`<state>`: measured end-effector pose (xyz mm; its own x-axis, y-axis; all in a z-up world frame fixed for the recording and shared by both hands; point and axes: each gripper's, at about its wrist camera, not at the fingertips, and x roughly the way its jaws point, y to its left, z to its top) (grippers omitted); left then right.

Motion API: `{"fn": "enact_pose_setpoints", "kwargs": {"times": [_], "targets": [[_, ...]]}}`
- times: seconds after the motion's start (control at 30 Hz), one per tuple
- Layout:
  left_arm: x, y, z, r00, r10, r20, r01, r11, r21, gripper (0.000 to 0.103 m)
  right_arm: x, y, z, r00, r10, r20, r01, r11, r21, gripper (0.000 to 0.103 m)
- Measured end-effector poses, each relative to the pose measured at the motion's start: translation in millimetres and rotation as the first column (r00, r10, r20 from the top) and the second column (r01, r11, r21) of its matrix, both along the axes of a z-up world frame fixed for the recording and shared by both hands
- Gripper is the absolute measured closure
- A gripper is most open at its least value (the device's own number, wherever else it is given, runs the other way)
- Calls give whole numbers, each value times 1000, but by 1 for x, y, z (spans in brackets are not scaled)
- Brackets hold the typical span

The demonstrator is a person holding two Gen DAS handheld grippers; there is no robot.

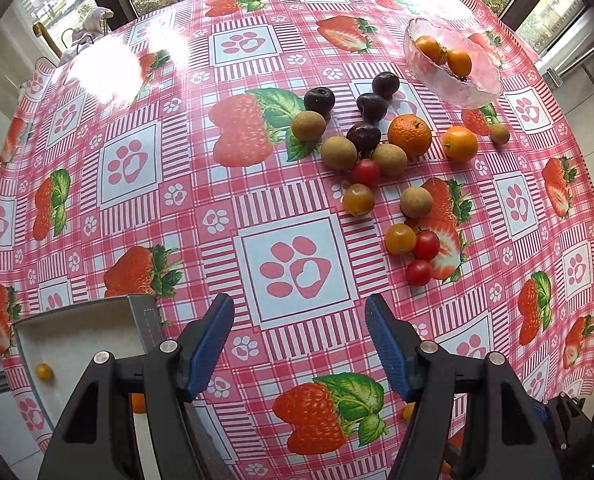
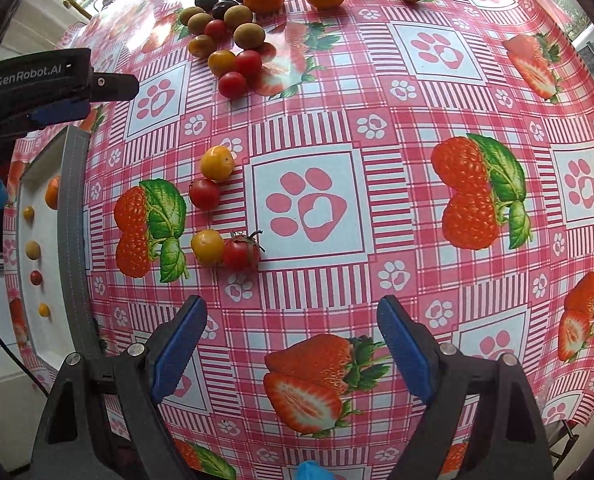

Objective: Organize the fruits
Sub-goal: 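Withdraw both open tools from the tray toward the remaining tomatoes, then grasp a brownish cherry tomato with the left tool while the right tool grasps a red one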

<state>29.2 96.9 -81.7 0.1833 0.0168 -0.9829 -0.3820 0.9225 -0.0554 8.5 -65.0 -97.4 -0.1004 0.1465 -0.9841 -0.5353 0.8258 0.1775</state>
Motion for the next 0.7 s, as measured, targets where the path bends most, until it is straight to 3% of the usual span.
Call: {"fn": "enact_pose_setpoints", "kwargs": {"times": [0.2, 0.4, 0.5, 0.63, 0.7], "targets": [[27, -6, -14, 999, -35, 2, 35, 999, 5, 34, -12, 11, -4, 990, 124, 67, -122, 992, -21, 14], [55, -13, -29, 998, -58, 8, 58, 998, 12, 34, -26, 43, -11, 956, 258, 141, -255, 966, -37, 15], [64, -11, -29, 998, -41, 39, 42, 999, -4, 34, -30, 55, -13, 939, 302, 165, -300, 953, -40, 29], [73, -7, -32, 999, -21, 49, 22, 999, -27, 35, -33, 74, -20, 924, 338, 182, -337, 941, -36, 35], [76, -8, -32, 998, -26, 56, 28, 999, -39, 49, -34, 81, -20, 916, 354, 189, -355, 934, -26, 37]]}}
